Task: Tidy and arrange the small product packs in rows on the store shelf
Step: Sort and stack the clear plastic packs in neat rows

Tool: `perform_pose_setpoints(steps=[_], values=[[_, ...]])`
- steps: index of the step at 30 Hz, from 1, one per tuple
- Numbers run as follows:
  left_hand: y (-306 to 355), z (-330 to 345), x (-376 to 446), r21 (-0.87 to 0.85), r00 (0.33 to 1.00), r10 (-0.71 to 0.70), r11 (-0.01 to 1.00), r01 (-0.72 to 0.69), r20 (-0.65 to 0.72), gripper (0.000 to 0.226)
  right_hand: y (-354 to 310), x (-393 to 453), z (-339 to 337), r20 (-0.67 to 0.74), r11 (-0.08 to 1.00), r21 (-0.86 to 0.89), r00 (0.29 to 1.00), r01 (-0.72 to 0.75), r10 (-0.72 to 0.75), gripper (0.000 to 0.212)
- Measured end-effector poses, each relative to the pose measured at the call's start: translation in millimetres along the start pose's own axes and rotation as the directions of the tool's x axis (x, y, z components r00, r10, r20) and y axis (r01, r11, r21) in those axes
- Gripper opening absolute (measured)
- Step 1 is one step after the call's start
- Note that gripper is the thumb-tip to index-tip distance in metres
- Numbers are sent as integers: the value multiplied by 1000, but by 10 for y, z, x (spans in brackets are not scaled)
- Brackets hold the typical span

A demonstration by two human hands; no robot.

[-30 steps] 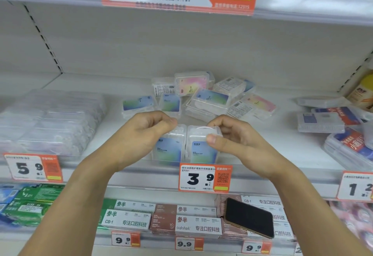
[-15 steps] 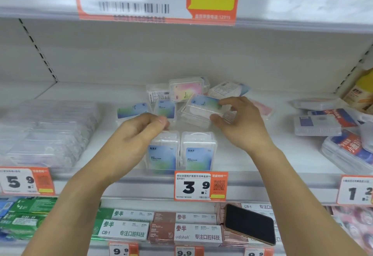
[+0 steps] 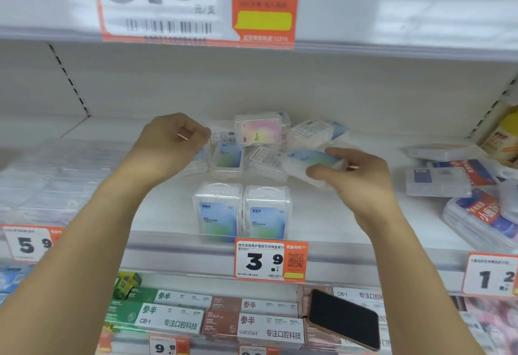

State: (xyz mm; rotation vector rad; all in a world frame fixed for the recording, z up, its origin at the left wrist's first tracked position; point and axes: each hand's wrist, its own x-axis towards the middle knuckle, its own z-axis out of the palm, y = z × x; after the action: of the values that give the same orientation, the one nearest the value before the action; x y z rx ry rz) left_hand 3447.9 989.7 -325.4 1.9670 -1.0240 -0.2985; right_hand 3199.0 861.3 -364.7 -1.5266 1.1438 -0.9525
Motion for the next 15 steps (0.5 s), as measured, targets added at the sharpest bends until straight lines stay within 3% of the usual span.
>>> perform_pose_setpoints(steps=[2, 4, 6, 8, 10, 12, 15], values=[[-5, 44, 161, 87, 997, 26, 996, -33, 75, 11, 5, -5, -2, 50, 957, 277, 996, -84, 73, 59], [-16, 86, 308, 158, 985, 61, 984, -86, 161, 15, -30, -3, 17, 127, 834, 524, 984, -173, 124, 62], [-52, 63, 436, 409, 965, 45, 900, -152, 259, 33, -72, -18, 48, 216, 717, 657, 969, -234, 118, 54], [-130, -9, 518, 618, 939, -85, 772, -149, 333, 57, -78, -36, 72, 286, 654, 703, 953, -277, 97, 43], [-239, -91, 559, 675, 915, -196, 731, -104, 353, 69, -53, -57, 88, 322, 657, 693, 943, -297, 86, 38], [-336, -140, 570, 642, 921, -189, 763, -81, 341, 70, -21, -68, 89, 326, 672, 678, 941, -297, 86, 38], [-379, -146, 522, 628, 973, -48, 771, -106, 225, 78, 26, -78, 37, 295, 703, 662, 952, -261, 76, 47]])
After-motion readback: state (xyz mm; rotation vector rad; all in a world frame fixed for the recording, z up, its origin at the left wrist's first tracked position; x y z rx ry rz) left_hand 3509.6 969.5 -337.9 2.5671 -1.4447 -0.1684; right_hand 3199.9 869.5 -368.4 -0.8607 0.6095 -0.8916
